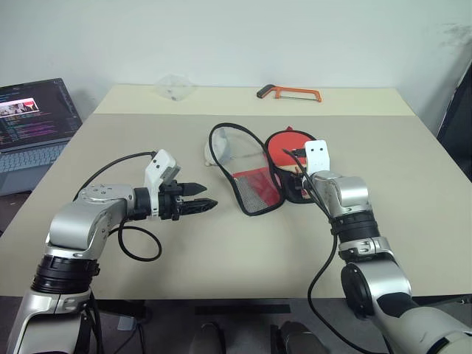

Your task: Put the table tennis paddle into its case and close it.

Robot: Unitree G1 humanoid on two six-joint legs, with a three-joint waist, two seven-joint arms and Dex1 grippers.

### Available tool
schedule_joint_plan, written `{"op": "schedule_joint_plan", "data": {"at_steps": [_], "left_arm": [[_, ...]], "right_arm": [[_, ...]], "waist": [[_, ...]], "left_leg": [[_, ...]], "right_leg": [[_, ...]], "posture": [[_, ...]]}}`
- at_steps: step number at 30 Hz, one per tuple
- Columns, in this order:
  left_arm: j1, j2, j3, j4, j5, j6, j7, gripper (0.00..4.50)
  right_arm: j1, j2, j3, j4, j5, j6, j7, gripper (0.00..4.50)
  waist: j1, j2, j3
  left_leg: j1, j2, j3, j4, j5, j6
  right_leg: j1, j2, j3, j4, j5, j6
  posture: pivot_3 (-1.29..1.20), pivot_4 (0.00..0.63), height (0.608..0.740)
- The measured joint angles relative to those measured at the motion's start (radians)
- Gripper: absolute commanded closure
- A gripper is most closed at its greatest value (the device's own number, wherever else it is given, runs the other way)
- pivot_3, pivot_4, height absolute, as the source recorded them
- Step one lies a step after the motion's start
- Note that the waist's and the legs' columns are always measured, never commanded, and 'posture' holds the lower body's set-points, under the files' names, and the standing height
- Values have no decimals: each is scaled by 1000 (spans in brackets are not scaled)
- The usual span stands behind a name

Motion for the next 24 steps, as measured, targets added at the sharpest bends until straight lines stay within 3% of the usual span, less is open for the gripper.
{"op": "schedule_joint_plan", "data": {"at_steps": [6, 10, 15, 19, 22, 24], "left_arm": [[-18, 5, -29, 43, 25, -32, -33, 1365], [-75, 7, -60, 147, 95, -114, -32, 1365], [-139, -53, -135, 298, 204, -231, -17, 1365], [-206, -132, -184, 432, 280, -307, 15, 1365], [-268, -184, -213, 535, 342, -380, 48, 1972], [-310, -214, -217, 619, 374, -416, 63, 2671]], "right_arm": [[40, -111, 4, -319, 51, 150, 108, 52], [189, -344, 11, -567, 188, 197, 366, 52], [457, -604, -30, -752, 331, -43, 765, 52], [528, -615, -70, -781, 426, -98, 872, 52], [528, -606, -87, -809, 461, -134, 877, 0], [530, -603, -77, -812, 461, -151, 866, 0]], "waist": [[6, 0, 0], [28, 0, 0], [33, -1, 0], [25, 0, 0], [24, -1, 0], [26, -1, 0]], "left_leg": [[0, 0, -1, 0, 0, 0], [0, 0, 0, 1, 0, 0], [0, 0, -1, 1, 0, 0], [1, 0, -1, 4, 0, 1], [1, 0, -2, 5, 1, 2], [1, 0, -2, 5, 1, 2]], "right_leg": [[0, 0, -1, 0, 0, 0], [1, 0, 0, -2, 0, 0], [3, 0, -1, -4, 0, 0], [3, 1, 0, -1, 1, 1], [4, 1, 0, -1, 2, 2], [4, 1, 0, -1, 2, 2]], "posture": [[0, 150, 740], [0, 150, 740], [0, 150, 740], [0, 150, 740], [0, 150, 740], [0, 150, 740]]}}
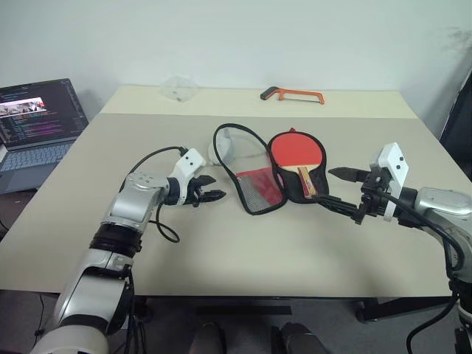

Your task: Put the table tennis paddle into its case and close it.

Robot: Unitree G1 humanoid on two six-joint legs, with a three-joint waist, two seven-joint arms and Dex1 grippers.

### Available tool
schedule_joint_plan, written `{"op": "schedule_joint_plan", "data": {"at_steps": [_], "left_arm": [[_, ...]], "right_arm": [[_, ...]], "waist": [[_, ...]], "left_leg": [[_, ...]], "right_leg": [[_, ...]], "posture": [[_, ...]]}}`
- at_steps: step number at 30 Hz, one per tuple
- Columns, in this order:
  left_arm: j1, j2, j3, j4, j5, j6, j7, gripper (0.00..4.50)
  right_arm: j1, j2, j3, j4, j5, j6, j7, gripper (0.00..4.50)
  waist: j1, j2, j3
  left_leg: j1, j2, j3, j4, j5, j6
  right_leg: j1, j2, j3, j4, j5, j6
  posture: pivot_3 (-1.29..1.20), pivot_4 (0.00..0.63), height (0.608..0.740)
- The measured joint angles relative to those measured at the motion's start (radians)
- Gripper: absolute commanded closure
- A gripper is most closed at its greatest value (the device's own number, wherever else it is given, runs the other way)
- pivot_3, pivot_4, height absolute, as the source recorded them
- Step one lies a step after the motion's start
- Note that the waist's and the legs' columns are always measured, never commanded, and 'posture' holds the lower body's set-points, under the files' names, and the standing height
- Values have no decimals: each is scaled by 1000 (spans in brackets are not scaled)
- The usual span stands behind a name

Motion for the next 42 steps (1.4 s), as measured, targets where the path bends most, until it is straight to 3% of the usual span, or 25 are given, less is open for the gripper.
{"op": "schedule_joint_plan", "data": {"at_steps": [5, 9, 23, 28, 32, 37, 40, 42], "left_arm": [[-38, -51, 0, 114, 42, -68, 4, 4463], [-60, -108, 3, 170, 55, -109, 29, 4463], [-378, -521, 103, 543, 79, -428, 420, 4463], [-380, -609, 118, 667, 100, -454, 526, 4463], [-370, -590, 136, 694, 108, -461, 530, 4463], [-348, -418, 199, 593, 49, -452, 311, 4463], [-285, -314, 204, 423, 13, -389, 156, 3890], [-217, -246, 204, 292, -8, -317, 84, 3194]], "right_arm": [[2, 6, 33, 0, -11, -27, -30, 0], [3, 8, 37, 0, -11, -40, -45, 0], [-17, -33, -42, -2, 11, -37, -109, 0], [-53, -33, -106, -4, 33, -21, -172, 0], [-66, -25, -121, -5, 61, 51, -244, 0], [-106, 97, -148, 90, 84, 148, -403, 0], [-131, 213, -173, 232, 90, 195, -501, 0], [-141, 279, -200, 311, 104, 216, -544, 0]], "waist": [[2, 0, 0], [7, 0, 0], [28, -1, 1], [14, -1, 1], [12, -1, 1], [2, -1, 0], [2, 0, 0], [1, 0, 0]], "left_leg": [[-1, 0, 0, 0, 0, 0], [-1, 0, 0, 0, 0, 0], [-4, -2, -1, 9, 0, 0], [-2, -2, -1, 8, 0, 0], [-2, -2, -1, 9, 0, 0], [-1, -1, -1, 9, 0, 0], [-1, -1, 0, 9, 1, 0], [-2, -1, 0, 9, 1, 0]], "right_leg": [[0, 0, 0, 0, 0, 0], [0, 0, 0, -1, 0, 0], [2, -1, 1, -2, 3, 5], [2, 0, 1, -1, 3, 4], [2, 0, 2, 0, 3, 4], [2, 0, 1, 3, 3, 4], [1, 0, 1, 5, 3, 4], [1, 0, 1, 6, 3, 4]], "posture": [[0, 150, 740], [0, 150, 740], [0, 150, 740], [0, 150, 740], [0, 150, 740], [0, 150, 740], [0, 150, 740], [0, 150, 740]]}}
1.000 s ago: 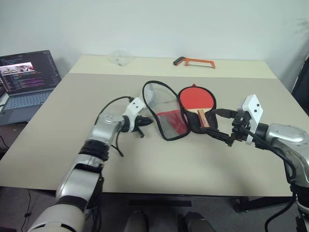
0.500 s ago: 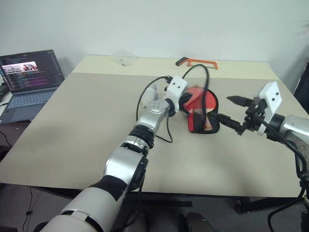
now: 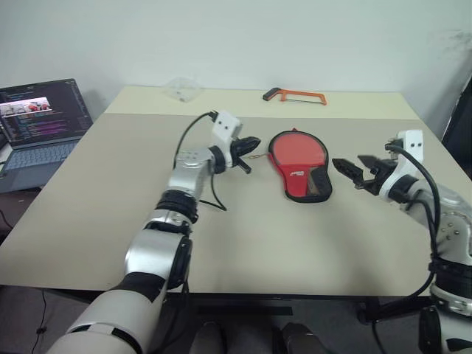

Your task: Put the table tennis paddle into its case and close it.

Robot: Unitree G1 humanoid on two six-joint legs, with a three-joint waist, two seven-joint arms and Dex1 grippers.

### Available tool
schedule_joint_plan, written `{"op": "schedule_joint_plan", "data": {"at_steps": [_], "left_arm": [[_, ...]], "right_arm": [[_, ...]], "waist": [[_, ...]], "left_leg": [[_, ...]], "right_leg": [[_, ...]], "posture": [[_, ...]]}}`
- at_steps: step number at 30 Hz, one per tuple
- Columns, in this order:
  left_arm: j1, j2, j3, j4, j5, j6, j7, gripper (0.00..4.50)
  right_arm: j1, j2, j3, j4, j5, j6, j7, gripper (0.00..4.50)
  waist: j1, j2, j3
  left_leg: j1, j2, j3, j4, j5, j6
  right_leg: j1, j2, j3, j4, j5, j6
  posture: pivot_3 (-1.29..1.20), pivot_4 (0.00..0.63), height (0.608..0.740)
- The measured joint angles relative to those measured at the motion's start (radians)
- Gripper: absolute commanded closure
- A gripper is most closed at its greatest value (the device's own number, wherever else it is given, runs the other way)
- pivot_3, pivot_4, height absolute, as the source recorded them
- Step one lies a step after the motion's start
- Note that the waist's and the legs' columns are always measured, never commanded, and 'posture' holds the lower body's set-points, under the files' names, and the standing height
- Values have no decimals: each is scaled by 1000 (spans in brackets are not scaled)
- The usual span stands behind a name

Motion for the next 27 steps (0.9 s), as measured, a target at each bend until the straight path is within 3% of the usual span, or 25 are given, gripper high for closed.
{"op": "schedule_joint_plan", "data": {"at_steps": [8, 9, 15, 27], "left_arm": [[280, 252, 44, -580, -204, 390, -202, 208], [303, 272, 52, -625, -226, 420, -212, 23], [449, 321, 67, -796, -274, 497, -206, 23], [460, 315, 51, -870, -285, 515, -124, 23]], "right_arm": [[-22, 82, -122, 209, 66, 58, -75, 0], [-24, 87, -132, 225, 74, 59, -77, 0], [-30, 137, -164, 302, 103, 65, -92, 0], [-72, 203, -123, 326, 110, 65, -91, 0]], "waist": [[2, 1, 0], [1, 1, 0], [-5, 1, 0], [-7, 1, 0]], "left_leg": [[0, 0, -1, 1, 0, 0], [1, 0, -1, 2, 1, 1], [2, 0, -1, 2, 3, 5], [3, 1, 0, 1, 4, 6]], "right_leg": [[-1, 0, -1, 5, -1, -1], [-1, 0, 0, 6, -1, -1], [0, 0, 0, 7, -1, -1], [-1, 1, 1, 6, -1, -1]], "posture": [[0, 150, 740], [0, 150, 740], [0, 150, 740], [0, 150, 740]]}}
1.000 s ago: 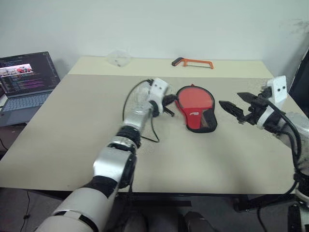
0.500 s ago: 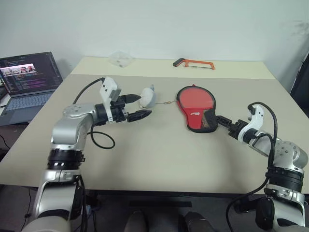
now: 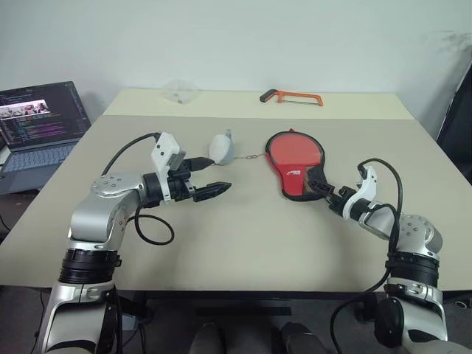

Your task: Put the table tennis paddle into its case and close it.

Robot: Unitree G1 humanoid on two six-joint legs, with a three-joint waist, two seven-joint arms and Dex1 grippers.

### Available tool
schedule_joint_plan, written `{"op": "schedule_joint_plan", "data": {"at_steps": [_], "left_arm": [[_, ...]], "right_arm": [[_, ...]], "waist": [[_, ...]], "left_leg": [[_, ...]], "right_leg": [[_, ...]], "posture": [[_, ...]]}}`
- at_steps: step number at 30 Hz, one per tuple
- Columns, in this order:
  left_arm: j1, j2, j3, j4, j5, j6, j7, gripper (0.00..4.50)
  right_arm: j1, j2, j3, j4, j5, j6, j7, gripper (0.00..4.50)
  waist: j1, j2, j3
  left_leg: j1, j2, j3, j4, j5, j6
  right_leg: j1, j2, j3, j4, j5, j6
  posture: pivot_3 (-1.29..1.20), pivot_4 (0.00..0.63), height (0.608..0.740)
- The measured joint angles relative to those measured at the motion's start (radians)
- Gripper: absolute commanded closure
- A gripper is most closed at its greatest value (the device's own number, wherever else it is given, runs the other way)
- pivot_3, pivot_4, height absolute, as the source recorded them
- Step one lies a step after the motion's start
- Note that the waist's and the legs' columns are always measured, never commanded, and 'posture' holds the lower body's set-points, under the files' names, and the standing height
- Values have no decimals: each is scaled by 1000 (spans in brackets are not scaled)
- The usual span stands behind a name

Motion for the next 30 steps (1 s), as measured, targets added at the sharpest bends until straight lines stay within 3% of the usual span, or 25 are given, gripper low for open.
{"op": "schedule_joint_plan", "data": {"at_steps": [6, 8, 10, 20, 30], "left_arm": [[5, -6, -17, -12, -6, 5, 20, 23], [9, -8, -19, -12, -7, 7, 24, 0], [10, -9, -21, -12, -7, 8, 25, 0], [19, -12, -37, -12, -7, 6, 32, 0], [33, -11, -38, -12, -6, -6, 42, 0]], "right_arm": [[-31, 14, 1, 55, -10, -36, -3, 0], [-41, 19, 0, 73, -10, -47, -10, 396], [-46, 25, -4, 91, -12, -62, -28, 939], [-65, 49, 2, 128, -9, -89, -51, 4467], [-53, 52, 18, 88, -10, -44, -63, 4467]], "waist": [[-3, 0, 0], [-5, 0, 0], [-7, 0, 0], [-24, -1, 0], [-23, -1, -1]], "left_leg": [[0, 0, 0, 1, 0, 0], [0, 0, 0, 1, 0, 0], [0, 0, 0, 1, 0, 0], [1, 0, 1, 0, 0, 0], [1, 0, 1, -2, 1, 1]], "right_leg": [[0, 0, 0, 0, 0, 1], [0, 0, 1, 0, 0, 1], [0, 0, 1, 0, 0, 1], [0, 0, 1, 0, 0, 1], [0, 0, 1, -1, 0, 2]], "posture": [[0, 150, 740], [0, 150, 740], [0, 150, 740], [0, 150, 740], [0, 150, 740]]}}
